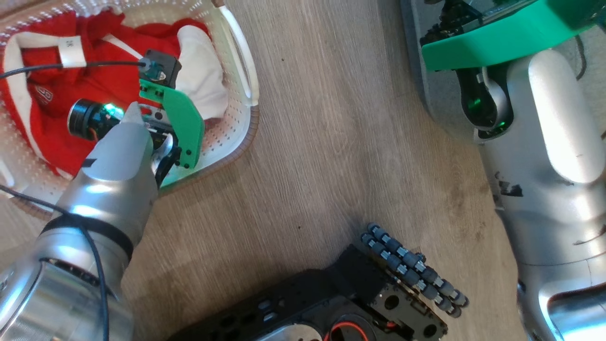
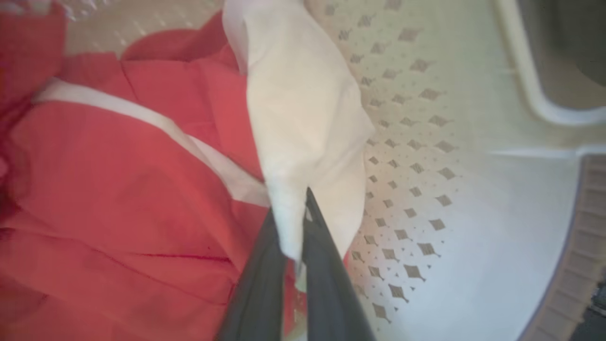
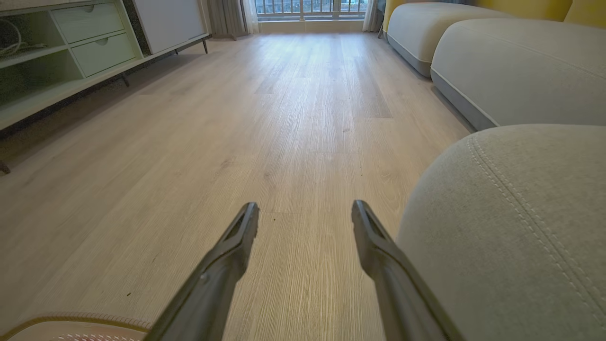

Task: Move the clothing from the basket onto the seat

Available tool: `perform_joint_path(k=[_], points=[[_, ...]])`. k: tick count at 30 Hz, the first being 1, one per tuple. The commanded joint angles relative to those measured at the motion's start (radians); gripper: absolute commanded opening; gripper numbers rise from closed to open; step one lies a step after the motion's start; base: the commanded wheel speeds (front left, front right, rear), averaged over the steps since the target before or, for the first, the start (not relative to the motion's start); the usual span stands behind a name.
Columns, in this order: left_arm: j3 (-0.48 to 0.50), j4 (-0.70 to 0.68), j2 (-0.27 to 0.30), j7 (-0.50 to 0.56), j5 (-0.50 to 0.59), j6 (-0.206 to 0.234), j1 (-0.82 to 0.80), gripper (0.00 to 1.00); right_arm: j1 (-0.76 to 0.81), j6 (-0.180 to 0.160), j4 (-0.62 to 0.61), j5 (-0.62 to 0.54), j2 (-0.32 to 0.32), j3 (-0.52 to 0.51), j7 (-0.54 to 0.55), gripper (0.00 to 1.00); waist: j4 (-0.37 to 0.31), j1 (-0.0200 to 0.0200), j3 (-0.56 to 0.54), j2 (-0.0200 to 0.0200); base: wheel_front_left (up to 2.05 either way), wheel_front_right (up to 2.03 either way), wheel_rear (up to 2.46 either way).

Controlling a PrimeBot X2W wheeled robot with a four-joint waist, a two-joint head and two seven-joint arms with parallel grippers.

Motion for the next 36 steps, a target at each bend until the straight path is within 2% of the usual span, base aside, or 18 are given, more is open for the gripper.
perform_joint_path(k=[1, 7, 12, 17, 28, 36], points=[[0.016, -0.014, 0.0, -0.033, -0.012, -0.007, 0.022, 0.0, 0.023, 0.0, -0.03, 0.004, 0.012, 0.001, -0.006, 1.0, 0.01, 0.0, -0.024, 0.0, 0.0, 0.0, 0.0], [0.025, -0.021, -0.016, -0.128, -0.041, -0.028, 0.066, 0.0, 0.067, 0.0, 0.005, -0.016, 0.012, -0.018, -0.006, 1.0, 0.047, 0.0, -0.121, 0.0, 0.0, 0.0, 0.0], [0.021, -0.044, -0.032, -0.233, -0.063, -0.04, 0.102, 0.0, 0.121, 0.0, 0.051, -0.06, 0.012, -0.041, -0.006, 1.0, 0.106, 0.0, -0.247, 0.0, 0.0, 0.0, 0.0], [0.013, -0.074, -0.04, -0.281, -0.08, -0.043, 0.124, 0.0, 0.16, 0.0, 0.085, -0.081, 0.009, -0.055, -0.006, 1.0, 0.15, 0.0, -0.343, 0.0, 0.0, 0.0, 0.0], [-0.019, -0.239, -0.048, -0.32, -0.179, -0.044, 0.218, 0.0, 0.294, 0.0, 0.175, -0.082, -0.031, -0.075, -0.006, 1.0, 0.249, 0.0, -0.615, 0.0, 0.0, 0.0, 0.0], [0.01, -0.381, -0.038, -0.322, -0.171, -0.045, 0.254, 0.0, 0.399, 0.0, 0.234, -0.082, -0.053, -0.065, -0.006, 1.0, 0.293, 0.0, -0.786, 0.0, 0.0, 0.0, 0.0]])
